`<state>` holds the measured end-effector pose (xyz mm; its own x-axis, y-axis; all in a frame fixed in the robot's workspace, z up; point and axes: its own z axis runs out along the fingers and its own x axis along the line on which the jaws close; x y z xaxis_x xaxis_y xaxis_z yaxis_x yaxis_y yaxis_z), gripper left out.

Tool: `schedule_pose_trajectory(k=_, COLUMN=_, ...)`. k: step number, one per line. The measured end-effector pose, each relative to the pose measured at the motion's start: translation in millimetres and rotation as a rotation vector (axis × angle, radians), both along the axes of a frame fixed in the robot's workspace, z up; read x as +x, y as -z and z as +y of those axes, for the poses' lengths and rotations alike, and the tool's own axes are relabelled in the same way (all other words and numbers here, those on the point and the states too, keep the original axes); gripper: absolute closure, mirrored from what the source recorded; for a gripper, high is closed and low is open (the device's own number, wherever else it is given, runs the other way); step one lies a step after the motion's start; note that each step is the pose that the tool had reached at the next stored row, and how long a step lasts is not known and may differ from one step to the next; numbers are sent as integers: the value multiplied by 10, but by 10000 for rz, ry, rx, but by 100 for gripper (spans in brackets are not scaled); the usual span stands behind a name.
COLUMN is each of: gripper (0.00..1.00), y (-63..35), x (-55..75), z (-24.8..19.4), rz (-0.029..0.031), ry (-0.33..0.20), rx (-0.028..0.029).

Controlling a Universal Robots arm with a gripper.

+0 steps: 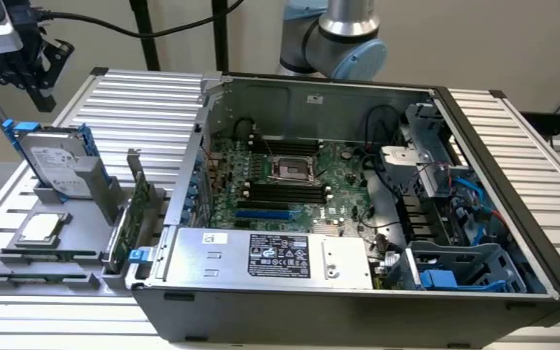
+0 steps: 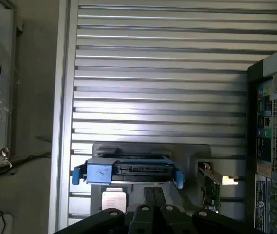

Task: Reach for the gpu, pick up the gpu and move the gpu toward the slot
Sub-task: 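Reach for the gpu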

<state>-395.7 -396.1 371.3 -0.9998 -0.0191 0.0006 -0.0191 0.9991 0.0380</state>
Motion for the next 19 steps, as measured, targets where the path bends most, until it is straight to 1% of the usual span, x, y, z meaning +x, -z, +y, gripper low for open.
schedule_pose_trajectory(k=4, gripper=89, y=15, x=18, z=-177, rz=-2, ry=-2, rx=1)
schedule_pose_trajectory(k=6, gripper=89, y=25, x=40, z=-258, rz=-1, ry=0, rx=1)
schedule_pose_trajectory(k=9, gripper=89, y=44, x=104, z=-355, rz=-4, ry=-1, rx=3)
schedule_pose_trajectory(k=12, gripper=89, y=68, x=224, z=-413, rz=-2, ry=0, rx=2)
schedule_pose_trajectory(k=16, gripper=89, y=110, x=405, z=-464, rz=-2, ry=0, rx=1)
schedule_pose_trajectory(k=19, gripper=89, y=148, x=517, z=-508, rz=0, ry=0, rx=0)
